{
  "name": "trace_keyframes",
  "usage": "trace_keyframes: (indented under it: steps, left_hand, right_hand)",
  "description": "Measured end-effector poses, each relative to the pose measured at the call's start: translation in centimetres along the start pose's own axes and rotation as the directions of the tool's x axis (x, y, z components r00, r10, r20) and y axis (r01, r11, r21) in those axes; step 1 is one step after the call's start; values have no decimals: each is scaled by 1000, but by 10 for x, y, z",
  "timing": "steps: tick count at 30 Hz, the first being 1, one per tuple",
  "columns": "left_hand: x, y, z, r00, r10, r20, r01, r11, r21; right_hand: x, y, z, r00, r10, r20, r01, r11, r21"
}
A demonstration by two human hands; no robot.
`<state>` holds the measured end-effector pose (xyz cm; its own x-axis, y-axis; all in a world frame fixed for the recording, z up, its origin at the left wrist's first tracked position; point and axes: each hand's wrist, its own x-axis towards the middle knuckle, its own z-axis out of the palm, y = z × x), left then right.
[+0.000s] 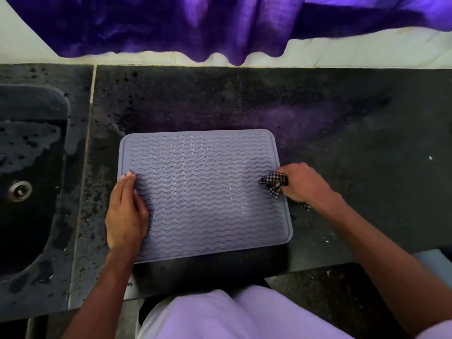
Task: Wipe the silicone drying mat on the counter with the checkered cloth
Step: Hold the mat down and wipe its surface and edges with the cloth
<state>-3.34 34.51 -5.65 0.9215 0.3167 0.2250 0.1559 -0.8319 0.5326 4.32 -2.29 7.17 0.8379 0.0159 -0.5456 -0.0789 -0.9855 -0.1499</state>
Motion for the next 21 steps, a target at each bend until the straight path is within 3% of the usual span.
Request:
trace_keyframes:
  steps: [9,14,18,21]
  left_hand:
    - [0,4,-1,1000,-18,1,18,1000,24]
    - [1,7,-3,1000,-14,7,13,1000,24]
    - [1,12,-6,1000,-18,15,18,1000,18]
    - [0,14,-9,1000,-17,20,16,1000,23]
  right_hand:
    - [-78,30,38,992,7,127,-16,997,76]
    - [-90,53,35,927,-8,374,-79,973,215]
    - [-81,59,20,964,38,262,-135,922,364]
    - [-82,43,31,989,42,143,-69,980,188]
